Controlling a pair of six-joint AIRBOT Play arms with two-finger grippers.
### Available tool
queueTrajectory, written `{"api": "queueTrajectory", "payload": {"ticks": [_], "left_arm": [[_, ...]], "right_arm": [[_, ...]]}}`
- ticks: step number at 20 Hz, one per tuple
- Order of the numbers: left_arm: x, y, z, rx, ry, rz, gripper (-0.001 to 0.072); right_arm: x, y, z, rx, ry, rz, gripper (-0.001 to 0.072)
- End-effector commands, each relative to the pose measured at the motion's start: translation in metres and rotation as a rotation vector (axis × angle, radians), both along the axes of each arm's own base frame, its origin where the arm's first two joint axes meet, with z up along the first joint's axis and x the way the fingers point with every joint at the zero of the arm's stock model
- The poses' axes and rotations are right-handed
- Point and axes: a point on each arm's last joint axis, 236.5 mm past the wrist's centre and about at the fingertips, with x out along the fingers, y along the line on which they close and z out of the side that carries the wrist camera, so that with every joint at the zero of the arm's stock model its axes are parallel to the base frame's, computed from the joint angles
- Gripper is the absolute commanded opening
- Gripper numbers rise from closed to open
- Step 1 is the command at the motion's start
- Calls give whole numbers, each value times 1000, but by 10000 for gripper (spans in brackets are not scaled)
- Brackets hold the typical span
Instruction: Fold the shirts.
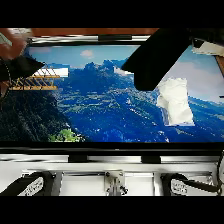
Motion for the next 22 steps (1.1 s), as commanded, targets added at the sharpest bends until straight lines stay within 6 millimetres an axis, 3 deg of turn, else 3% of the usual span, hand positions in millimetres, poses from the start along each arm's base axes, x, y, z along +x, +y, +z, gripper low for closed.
{"api": "queueTrajectory", "payload": {"ticks": [1,6,12,16,18,20,22], "left_arm": [[-4,-6,-7,-1,23,-20,33],[-8,-15,-30,-6,76,-43,34],[-14,-25,-56,-11,137,-66,33],[-17,-30,-59,-11,144,-80,33],[-17,-31,-59,-11,144,-83,34],[-17,-32,-59,-11,144,-86,34],[-18,-33,-59,-11,144,-85,33]], "right_arm": [[43,-55,-7,-3,-73,-179,67],[93,-97,-29,43,-150,-348,67],[121,-147,-34,-9,-288,-533,67],[137,-143,-93,-120,-184,-485,67],[140,-142,-109,-160,-154,-468,67],[142,-151,-98,-156,-202,-513,67],[142,-166,-74,-89,-285,-595,67]]}}
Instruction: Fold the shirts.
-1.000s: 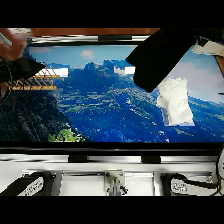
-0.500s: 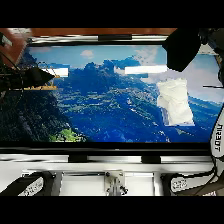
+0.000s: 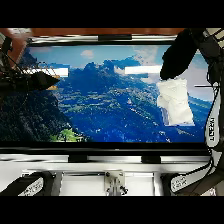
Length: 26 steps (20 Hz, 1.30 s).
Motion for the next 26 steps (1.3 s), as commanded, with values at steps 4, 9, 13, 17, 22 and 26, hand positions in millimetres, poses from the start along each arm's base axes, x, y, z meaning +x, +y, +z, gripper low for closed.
{"api": "queueTrajectory", "payload": {"ticks": [4,9,13,17,22,26], "left_arm": [[0,-1,0,0,1,-1,33],[0,-1,0,-1,1,-1,33],[0,-1,0,-8,7,4,34],[0,-1,0,-8,7,4,34],[0,-1,0,-7,7,3,34],[0,-1,0,-5,4,1,33]], "right_arm": [[-1,-36,32,10,-162,-145,67],[9,-15,-26,-55,29,-32,67],[-8,15,-47,-162,199,110,67],[-57,23,-54,-287,416,205,67],[-141,-13,-82,-368,810,124,68],[-186,-6,-87,-289,962,127,68]]}}
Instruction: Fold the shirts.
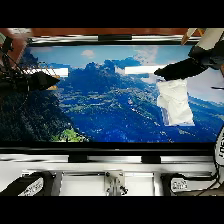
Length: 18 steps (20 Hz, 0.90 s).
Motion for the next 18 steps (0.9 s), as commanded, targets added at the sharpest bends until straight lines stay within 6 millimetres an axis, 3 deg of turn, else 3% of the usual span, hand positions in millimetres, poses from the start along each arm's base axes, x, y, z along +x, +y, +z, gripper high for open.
{"api": "queueTrajectory", "payload": {"ticks": [1,6,9,14,18], "left_arm": [[0,0,0,8,-6,-7,34],[-2,-1,-1,11,-2,-16,34],[-2,-1,-1,25,-17,-28,34],[-2,-1,-1,23,-15,-28,34],[-2,-2,-1,21,-15,-28,34]], "right_arm": [[-59,-4,-16,37,227,-106,68],[-116,10,-39,118,489,-171,68],[-137,4,-48,94,579,-206,68],[-171,13,-101,122,773,-204,68],[-196,15,-127,120,885,-210,68]]}}
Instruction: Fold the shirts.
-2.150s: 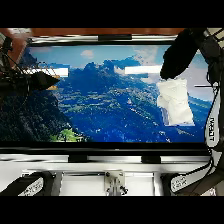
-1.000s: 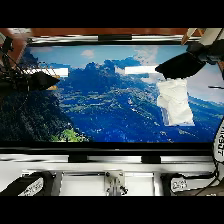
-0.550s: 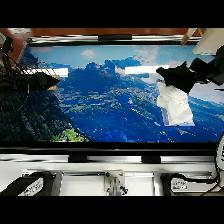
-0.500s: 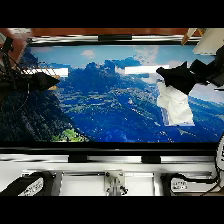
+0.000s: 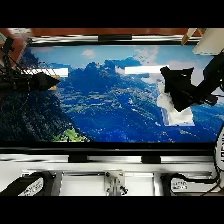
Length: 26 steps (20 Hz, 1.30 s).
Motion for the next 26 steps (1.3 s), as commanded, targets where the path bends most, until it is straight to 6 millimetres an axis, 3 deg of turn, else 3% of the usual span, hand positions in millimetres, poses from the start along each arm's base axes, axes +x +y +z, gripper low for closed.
{"api": "queueTrajectory", "payload": {"ticks": [1,2,3,4,6,8,10,11,12,13,15,16,17,18,19,20,21,23,26], "left_arm": [[0,-1,0,-2,-1,-1,34],[0,-1,0,-2,-1,-1,34],[0,-1,0,-2,-1,-1,34],[0,-1,0,-2,-1,-1,34],[0,-1,1,-2,-1,-1,34],[0,0,1,-1,-2,-1,33],[1,3,2,32,-17,-1,31],[4,11,-2,116,-30,5,31],[7,23,-9,221,-23,28,30],[10,38,-19,354,9,68,30],[9,58,-36,617,89,84,30],[7,59,-43,709,131,72,31],[6,53,-50,773,167,48,34],[8,41,-60,795,192,13,149],[9,30,-72,787,225,8,514],[9,23,-86,776,276,23,698],[6,21,-102,786,334,17,700],[0,15,-124,797,409,-18,699],[1,14,-131,799,425,-26,698]], "right_arm": [[-24,-1,-19,-3,104,-5,69],[-23,-3,-19,-12,100,-6,121],[-23,-5,-19,-20,100,2,357],[-28,-9,-17,-30,121,51,525],[-47,-37,-3,-141,204,112,529],[-39,-68,30,-281,140,143,529],[-5,-84,76,-377,-56,183,528],[21,-81,103,-401,-214,187,528],[55,-66,135,-397,-422,196,528],[88,-36,166,-356,-632,239,528],[124,47,198,-216,-869,359,528],[127,87,191,-165,-870,434,528],[123,127,167,-129,-806,522,530],[115,159,135,-95,-715,595,531],[103,188,100,-51,-607,658,532],[90,209,69,-3,-510,698,531],[75,227,40,58,-411,723,532],[50,243,4,143,-251,730,531],[40,246,-13,173,-168,717,531]]}}
